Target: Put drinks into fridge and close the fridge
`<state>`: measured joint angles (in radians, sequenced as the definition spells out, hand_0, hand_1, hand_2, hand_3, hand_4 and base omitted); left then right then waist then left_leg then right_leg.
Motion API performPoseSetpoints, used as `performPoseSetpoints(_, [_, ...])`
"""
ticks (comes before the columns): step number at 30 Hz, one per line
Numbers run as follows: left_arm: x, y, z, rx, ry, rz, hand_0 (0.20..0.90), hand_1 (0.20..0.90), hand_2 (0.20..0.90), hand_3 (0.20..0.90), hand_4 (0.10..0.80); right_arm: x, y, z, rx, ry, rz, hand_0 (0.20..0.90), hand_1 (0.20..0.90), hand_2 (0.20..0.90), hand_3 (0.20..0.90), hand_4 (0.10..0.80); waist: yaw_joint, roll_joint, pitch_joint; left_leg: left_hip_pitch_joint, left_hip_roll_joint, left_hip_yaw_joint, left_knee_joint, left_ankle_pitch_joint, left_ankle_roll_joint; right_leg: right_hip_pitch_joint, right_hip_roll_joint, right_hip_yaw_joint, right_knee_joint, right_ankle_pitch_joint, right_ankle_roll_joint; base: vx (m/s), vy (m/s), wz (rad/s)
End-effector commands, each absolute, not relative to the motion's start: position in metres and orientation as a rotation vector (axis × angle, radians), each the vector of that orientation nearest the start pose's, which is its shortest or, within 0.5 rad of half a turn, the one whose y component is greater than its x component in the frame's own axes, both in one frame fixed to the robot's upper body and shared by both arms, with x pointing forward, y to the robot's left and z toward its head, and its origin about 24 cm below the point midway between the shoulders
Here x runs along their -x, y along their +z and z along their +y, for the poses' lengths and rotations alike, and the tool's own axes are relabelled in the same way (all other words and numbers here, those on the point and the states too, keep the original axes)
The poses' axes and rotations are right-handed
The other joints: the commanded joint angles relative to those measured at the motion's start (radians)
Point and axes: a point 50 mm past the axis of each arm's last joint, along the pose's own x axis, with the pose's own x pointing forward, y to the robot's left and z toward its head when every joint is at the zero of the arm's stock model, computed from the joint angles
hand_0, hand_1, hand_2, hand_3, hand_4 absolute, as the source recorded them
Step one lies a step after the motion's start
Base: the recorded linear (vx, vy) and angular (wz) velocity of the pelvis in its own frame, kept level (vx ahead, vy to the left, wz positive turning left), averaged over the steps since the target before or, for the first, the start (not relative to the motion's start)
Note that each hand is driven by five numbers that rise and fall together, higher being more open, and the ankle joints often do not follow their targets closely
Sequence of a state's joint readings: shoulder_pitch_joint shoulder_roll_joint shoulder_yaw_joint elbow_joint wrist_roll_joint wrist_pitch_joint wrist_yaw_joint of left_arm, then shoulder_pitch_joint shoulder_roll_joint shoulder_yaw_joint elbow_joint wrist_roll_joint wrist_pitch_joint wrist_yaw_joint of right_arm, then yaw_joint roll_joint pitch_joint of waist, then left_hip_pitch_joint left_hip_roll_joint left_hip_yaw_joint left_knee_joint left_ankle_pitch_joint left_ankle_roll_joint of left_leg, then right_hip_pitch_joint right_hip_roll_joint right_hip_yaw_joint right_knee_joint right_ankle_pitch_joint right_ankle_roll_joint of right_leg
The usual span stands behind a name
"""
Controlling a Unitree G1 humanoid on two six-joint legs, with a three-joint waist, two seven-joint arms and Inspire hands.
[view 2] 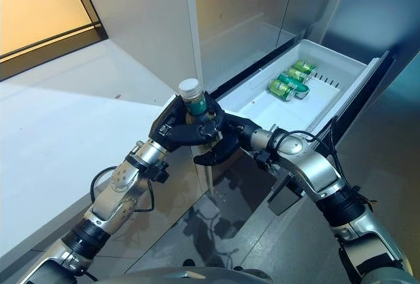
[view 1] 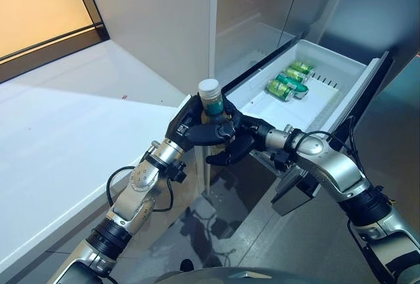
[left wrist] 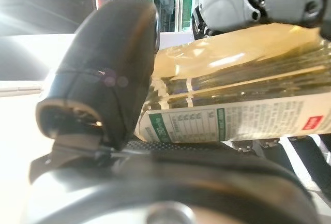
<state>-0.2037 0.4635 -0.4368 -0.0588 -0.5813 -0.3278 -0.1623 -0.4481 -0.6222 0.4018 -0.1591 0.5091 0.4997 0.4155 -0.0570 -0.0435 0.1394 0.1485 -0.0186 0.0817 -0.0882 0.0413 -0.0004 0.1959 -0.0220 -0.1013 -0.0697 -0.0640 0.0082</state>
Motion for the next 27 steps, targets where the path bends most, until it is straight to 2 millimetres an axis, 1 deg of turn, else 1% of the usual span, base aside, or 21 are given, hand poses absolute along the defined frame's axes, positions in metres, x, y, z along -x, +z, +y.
performPoseSetpoints(1, [-0.253, 0.188, 0.083, 0.204, -0.779, -0.819, 0.3, 0.3, 0.3, 0.2, 0.1, -0.296, 0.164, -0.09, 0.164, 0.953, 0.003, 0.3, 0.3, 0.3, 0.2, 0.1, 0.012, 0.001, -0.082, -0.006, -0.033, -0.023, 0.039, -0.109, 0.033, -0.098, 0.033, 0.019, 0.092, 0.003, 0.046, 0.0, 0.0, 0.0])
performPoseSetpoints(8, [-0.251, 0.189, 0.079, 0.135, -0.78, -0.859, 0.3, 0.3, 0.3, 0.2, 0.1, -0.296, 0.158, -0.086, 0.098, 0.939, 0.01, 0.3, 0.3, 0.3, 0.2, 0.1, 0.012, 0.0, -0.083, -0.003, -0.033, -0.022, 0.04, -0.111, 0.035, -0.096, 0.033, 0.017, 0.093, 0.002, 0.047, 0.0, 0.0, 0.0])
performPoseSetpoints(13, [-0.25, 0.189, 0.08, 0.087, -0.756, -0.883, 0.3, 0.3, 0.3, 0.2, 0.1, -0.298, 0.161, -0.087, 0.077, 0.912, -0.013, 0.3, 0.3, 0.3, 0.2, 0.1, 0.011, 0.0, -0.082, -0.003, -0.034, -0.021, 0.042, -0.115, 0.037, -0.096, 0.033, 0.018, 0.092, 0.0, 0.047, 0.0, 0.0, 0.0])
performPoseSetpoints(17, [-0.252, 0.187, 0.079, 0.058, -0.731, -0.88, 0.3, 0.3, 0.3, 0.2, 0.1, -0.302, 0.168, -0.09, 0.097, 0.865, -0.067, 0.3, 0.3, 0.3, 0.2, 0.1, 0.01, 0.0, -0.078, -0.001, -0.035, -0.019, 0.047, -0.119, 0.039, -0.093, 0.032, 0.018, 0.094, -0.001, 0.046, 0.0, 0.0, 0.0])
performPoseSetpoints(19, [-0.254, 0.185, 0.079, 0.047, -0.723, -0.862, 0.789, 0.789, 0.789, 0.771, 0.671, -0.304, 0.173, -0.092, 0.112, 0.836, -0.094, 0.3, 0.3, 0.3, 0.2, 0.1, 0.01, 0.0, -0.077, -0.001, -0.035, -0.019, 0.049, -0.12, 0.039, -0.093, 0.032, 0.018, 0.095, -0.002, 0.046, 0.0, 0.0, 0.0])
performPoseSetpoints(20, [-0.255, 0.183, 0.079, 0.042, -0.718, -0.85, 0.9, 0.9, 0.9, 0.9, 0.8, -0.306, 0.176, -0.094, 0.113, 0.817, -0.107, 0.3, 0.3, 0.3, 0.2, 0.1, 0.01, 0.0, -0.076, -0.002, -0.036, -0.018, 0.051, -0.121, 0.039, -0.093, 0.032, 0.017, 0.095, -0.003, 0.045, 0.0, 0.0, 0.0])
performPoseSetpoints(23, [-0.258, 0.18, 0.079, 0.037, -0.704, -0.832, 0.9, 0.9, 0.9, 0.9, 0.8, -0.311, 0.186, -0.101, 0.125, 0.738, -0.152, 0.3, 0.3, 0.3, 0.2, 0.1, 0.011, -0.002, -0.076, -0.009, -0.036, -0.019, 0.056, -0.119, 0.04, -0.099, 0.031, 0.017, 0.099, 0.002, 0.044, 0.0, 0.0, 0.0])
performPoseSetpoints(24, [-0.259, 0.179, 0.081, 0.038, -0.697, -0.823, 0.9, 0.9, 0.9, 0.9, 0.8, -0.315, 0.193, -0.106, 0.131, 0.696, -0.174, 0.3, 0.3, 0.3, 0.2, 0.1, 0.011, -0.002, -0.075, -0.008, -0.036, -0.02, 0.057, -0.12, 0.039, -0.099, 0.031, 0.016, 0.1, 0.001, 0.043, 0.0, 0.0, 0.0])
performPoseSetpoints(25, [-0.259, 0.179, 0.081, 0.038, -0.696, -0.822, 0.9, 0.9, 0.9, 0.9, 0.8, -0.315, 0.193, -0.107, 0.131, 0.692, -0.176, 0.3, 0.3, 0.3, 0.2, 0.1, 0.011, -0.002, -0.075, -0.009, -0.036, -0.02, 0.057, -0.12, 0.039, -0.1, 0.031, 0.016, 0.1, 0.001, 0.043, 0.0, 0.0, 0.0])
performPoseSetpoints(26, [-0.26, 0.177, 0.082, 0.042, -0.682, -0.808, 0.9, 0.9, 0.9, 0.9, 0.8, -0.319, 0.202, -0.114, 0.133, 0.633, -0.209, 0.3, 0.3, 0.3, 0.2, 0.1, 0.012, -0.003, -0.075, -0.01, -0.036, -0.022, 0.058, -0.121, 0.039, -0.1, 0.032, 0.015, 0.104, -0.001, 0.043, 0.0, 0.0, 0.0])
performPoseSetpoints(27, [-0.261, 0.176, 0.083, 0.043, -0.678, -0.803, 0.9, 0.9, 0.9, 0.9, 0.8, -0.321, 0.206, -0.117, 0.135, 0.614, -0.22, 0.3, 0.3, 0.3, 0.2, 0.1, 0.012, -0.004, -0.075, -0.01, -0.036, -0.022, 0.059, -0.122, 0.039, -0.101, 0.032, 0.015, 0.106, -0.001, 0.043, 0.0, 0.0, 0.0])
